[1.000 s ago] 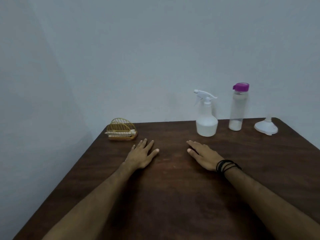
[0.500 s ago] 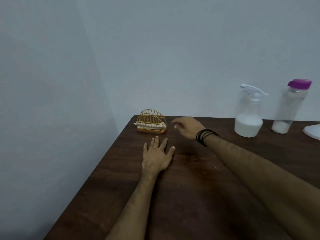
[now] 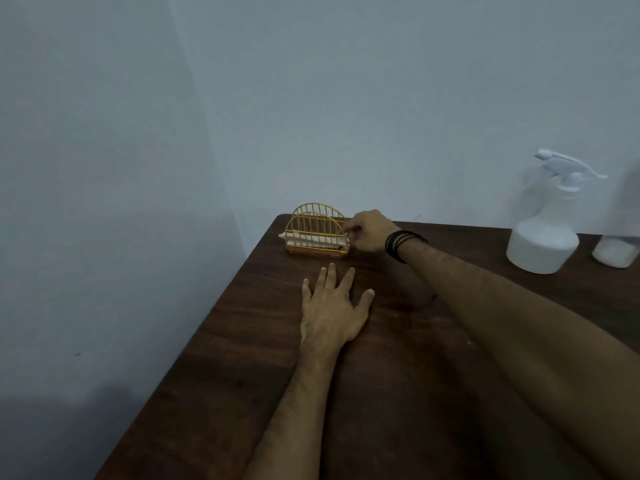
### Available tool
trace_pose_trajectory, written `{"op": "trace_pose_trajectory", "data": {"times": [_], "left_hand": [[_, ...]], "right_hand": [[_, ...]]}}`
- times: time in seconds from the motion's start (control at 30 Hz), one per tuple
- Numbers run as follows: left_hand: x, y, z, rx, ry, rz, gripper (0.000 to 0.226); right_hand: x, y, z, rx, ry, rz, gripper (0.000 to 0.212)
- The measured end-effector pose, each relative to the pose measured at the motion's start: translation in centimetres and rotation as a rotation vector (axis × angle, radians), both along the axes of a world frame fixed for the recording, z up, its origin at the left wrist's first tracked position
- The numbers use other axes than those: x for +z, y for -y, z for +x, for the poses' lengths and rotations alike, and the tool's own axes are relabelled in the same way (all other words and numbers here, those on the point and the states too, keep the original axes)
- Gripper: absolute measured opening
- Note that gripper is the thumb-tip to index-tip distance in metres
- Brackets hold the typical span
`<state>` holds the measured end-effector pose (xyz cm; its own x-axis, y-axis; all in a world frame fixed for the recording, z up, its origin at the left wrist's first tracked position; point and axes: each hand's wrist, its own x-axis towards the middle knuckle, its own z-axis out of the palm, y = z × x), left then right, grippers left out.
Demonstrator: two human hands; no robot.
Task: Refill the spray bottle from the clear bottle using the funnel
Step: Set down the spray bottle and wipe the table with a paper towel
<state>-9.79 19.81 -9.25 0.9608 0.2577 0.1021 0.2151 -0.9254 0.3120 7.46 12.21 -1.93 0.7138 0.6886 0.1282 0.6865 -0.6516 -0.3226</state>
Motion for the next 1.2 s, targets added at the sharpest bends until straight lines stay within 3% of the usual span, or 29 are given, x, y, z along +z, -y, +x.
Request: {"op": "trace_pose_trajectory", "data": {"times": [0.17, 0.3, 0.47, 0.6, 0.73, 0.9, 1.07, 1.2], "left_hand": [[0.2, 0.1, 0.1, 0.010, 0.000, -0.008, 0.074], [0.3, 0.1, 0.0, 0.007, -0.009, -0.015, 0.074], [0.4, 0.2, -0.1, 0.014, 0.003, -0.018, 0.074], [0.5, 0.1, -0.2, 0.016, -0.010, -0.018, 0.074], [0.5, 0.0, -0.2, 0.016, -0.003, -0.019, 0.075], [0.7, -0.1, -0.3, 0.027, 0.008, -0.038, 0.077], [1.9, 0.7, -1.3, -0.007, 0.280, -0.333, 0.064], [3.2, 3.5, -3.9, 0.015, 0.546, -0.876, 0.037]], "right_hand": [[-0.8, 0.9, 0.7, 0.060, -0.050, 0.032, 0.046], [-2.0, 1.0, 1.0, 0.031, -0.031, 0.186, 0.023], [-1.5, 0.7, 1.3, -0.071, -0.019, 0.368, 0.010], [1.5, 1.2, 1.3, -0.204, -0.223, 0.778, 0.012], [5.7, 3.2, 0.3, -0.151, -0.495, 1.112, 0.020], [8.9, 7.0, -2.7, -0.075, -0.680, 1.166, 0.014], [9.0, 9.4, -6.6, -0.097, -0.701, 1.034, 0.013], [7.4, 10.1, -9.3, -0.191, -0.699, 0.930, 0.013]]}}
